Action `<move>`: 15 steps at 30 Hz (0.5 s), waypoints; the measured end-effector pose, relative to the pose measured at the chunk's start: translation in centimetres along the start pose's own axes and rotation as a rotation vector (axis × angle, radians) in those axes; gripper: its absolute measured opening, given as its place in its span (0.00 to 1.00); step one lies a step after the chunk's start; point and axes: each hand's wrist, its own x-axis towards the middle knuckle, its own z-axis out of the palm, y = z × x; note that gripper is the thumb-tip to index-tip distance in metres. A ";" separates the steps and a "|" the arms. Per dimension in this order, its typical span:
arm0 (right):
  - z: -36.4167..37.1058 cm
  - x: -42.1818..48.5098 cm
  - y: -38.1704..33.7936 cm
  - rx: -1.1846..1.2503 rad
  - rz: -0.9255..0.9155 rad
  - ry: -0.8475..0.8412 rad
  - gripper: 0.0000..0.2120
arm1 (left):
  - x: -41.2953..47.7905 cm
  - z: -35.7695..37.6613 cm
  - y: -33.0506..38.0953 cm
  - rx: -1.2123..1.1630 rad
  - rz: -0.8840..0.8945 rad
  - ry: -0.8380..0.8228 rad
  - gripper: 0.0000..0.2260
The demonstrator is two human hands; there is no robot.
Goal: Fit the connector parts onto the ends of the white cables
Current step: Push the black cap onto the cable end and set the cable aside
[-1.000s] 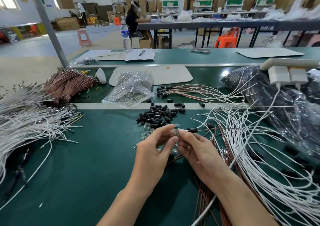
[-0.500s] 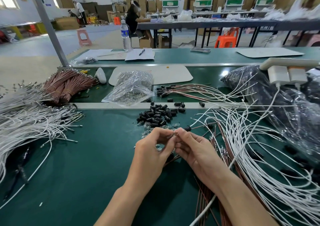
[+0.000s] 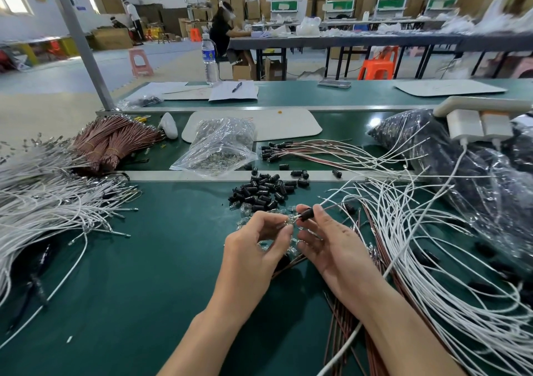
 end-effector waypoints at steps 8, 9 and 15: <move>0.3 -0.2 0.4 -0.109 -0.030 -0.052 0.14 | -0.1 0.0 -0.1 0.000 -0.004 -0.018 0.09; 0.3 -0.2 0.5 -0.121 -0.034 -0.054 0.14 | -0.1 0.0 -0.2 -0.001 -0.011 -0.019 0.09; 0.2 -0.2 0.7 -0.152 -0.053 -0.083 0.18 | -0.2 0.0 -0.4 -0.036 -0.027 0.006 0.10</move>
